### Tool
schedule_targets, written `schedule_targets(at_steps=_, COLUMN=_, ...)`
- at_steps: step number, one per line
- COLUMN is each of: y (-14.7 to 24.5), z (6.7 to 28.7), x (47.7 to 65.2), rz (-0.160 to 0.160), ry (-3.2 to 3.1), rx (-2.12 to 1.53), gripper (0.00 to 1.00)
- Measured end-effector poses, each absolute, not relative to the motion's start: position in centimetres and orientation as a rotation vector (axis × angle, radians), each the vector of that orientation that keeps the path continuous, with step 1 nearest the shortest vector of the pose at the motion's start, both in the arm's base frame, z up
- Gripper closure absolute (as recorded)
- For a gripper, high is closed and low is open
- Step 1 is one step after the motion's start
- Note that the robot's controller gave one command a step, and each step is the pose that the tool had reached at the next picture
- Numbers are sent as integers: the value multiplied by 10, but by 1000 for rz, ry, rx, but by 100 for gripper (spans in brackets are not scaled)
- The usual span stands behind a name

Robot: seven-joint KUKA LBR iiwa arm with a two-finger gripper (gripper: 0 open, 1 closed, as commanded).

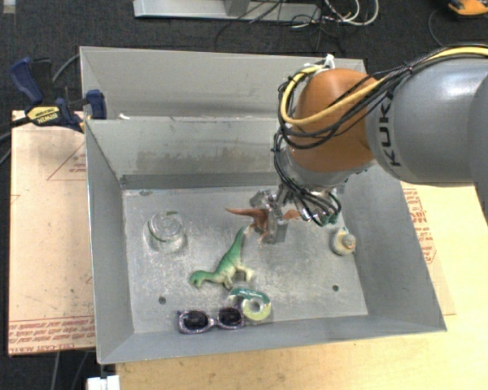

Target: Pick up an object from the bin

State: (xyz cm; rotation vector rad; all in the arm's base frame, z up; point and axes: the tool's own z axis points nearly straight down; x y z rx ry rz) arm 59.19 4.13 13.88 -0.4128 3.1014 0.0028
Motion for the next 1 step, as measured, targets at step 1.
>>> schedule_targets(at_steps=1, y=48, z=201, x=601, rz=3, ry=3088, rx=-487, gripper=100)
